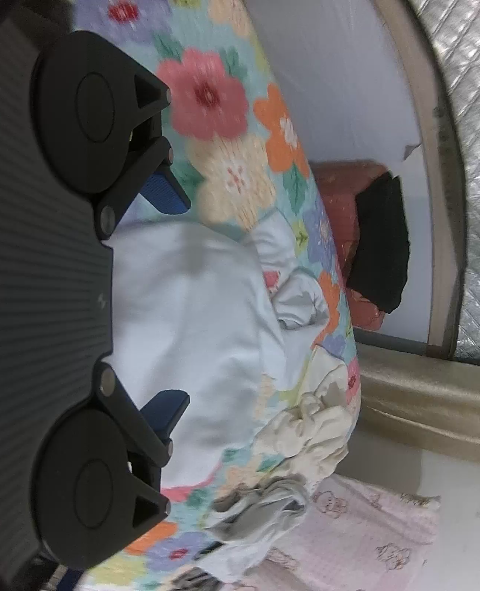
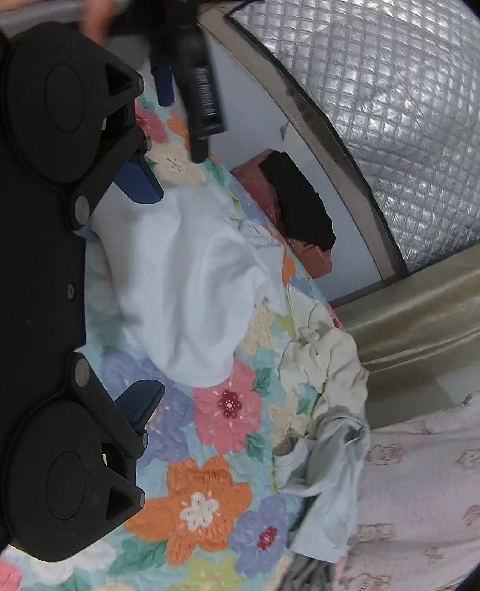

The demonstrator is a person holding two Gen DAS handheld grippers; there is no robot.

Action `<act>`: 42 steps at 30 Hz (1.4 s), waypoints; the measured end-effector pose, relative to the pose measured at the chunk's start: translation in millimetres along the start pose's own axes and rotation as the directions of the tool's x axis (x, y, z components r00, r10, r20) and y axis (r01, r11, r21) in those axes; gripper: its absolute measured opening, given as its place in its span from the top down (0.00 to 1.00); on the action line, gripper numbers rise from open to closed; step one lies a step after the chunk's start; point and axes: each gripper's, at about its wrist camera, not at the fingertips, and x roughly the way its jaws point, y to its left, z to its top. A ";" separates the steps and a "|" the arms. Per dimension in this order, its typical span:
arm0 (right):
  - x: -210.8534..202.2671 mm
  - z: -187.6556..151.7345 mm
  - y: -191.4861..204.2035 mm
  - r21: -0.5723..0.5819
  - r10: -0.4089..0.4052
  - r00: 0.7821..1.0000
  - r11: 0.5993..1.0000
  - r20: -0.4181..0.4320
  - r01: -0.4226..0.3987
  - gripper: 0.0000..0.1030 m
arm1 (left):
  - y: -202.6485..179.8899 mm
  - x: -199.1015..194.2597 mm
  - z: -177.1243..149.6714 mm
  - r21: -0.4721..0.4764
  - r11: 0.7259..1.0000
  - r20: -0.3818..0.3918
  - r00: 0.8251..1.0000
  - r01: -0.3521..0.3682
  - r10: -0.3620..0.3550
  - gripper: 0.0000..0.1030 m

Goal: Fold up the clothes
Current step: 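Grasp the white shirt fabric with both grippers, then lift the white shirt with both grippers and spread it across the quilt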

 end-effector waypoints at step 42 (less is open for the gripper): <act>79.5 -0.5 -4.8 -0.236 0.005 1.000 0.972 0.025 0.001 0.73 | 26.6 94.1 -41.2 -0.230 0.816 -0.078 0.826 0.530 -0.559 0.82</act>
